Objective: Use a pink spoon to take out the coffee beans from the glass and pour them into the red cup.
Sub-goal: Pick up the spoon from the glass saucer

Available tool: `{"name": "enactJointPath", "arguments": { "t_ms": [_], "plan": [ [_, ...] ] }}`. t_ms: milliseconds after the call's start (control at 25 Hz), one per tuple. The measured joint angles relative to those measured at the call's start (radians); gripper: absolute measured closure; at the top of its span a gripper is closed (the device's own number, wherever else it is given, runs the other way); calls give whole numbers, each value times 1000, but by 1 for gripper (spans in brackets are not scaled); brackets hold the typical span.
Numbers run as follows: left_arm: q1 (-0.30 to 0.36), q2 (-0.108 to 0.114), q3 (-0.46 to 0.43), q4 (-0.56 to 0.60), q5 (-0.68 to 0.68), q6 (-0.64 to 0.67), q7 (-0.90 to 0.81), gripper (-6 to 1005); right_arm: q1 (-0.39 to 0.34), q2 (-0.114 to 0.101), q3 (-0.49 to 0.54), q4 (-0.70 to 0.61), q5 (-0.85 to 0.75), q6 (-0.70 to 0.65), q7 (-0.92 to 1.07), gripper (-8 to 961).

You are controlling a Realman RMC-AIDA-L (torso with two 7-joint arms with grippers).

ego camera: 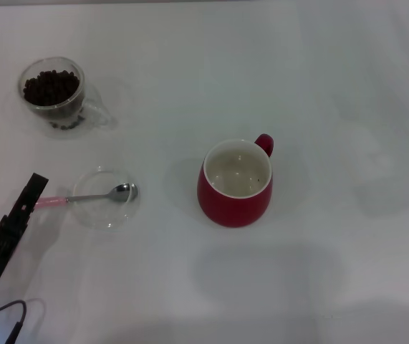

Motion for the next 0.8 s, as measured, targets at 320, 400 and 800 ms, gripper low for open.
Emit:
{"name": "enactJointPath", "arguments": {
  "t_ms": [320, 400, 800],
  "plan": [
    [5, 0, -5, -2, -3, -6, -4, 273, -12, 5, 0, 0, -2, -23, 0, 335],
    [5, 0, -12, -2, -3, -7, -7, 272, -12, 8, 0, 4, -2, -26, -2, 335],
    [-1, 0, -19, -2, 0, -35, -19, 583, -16, 12, 0, 6, -2, -27, -5, 336]
  ]
}}
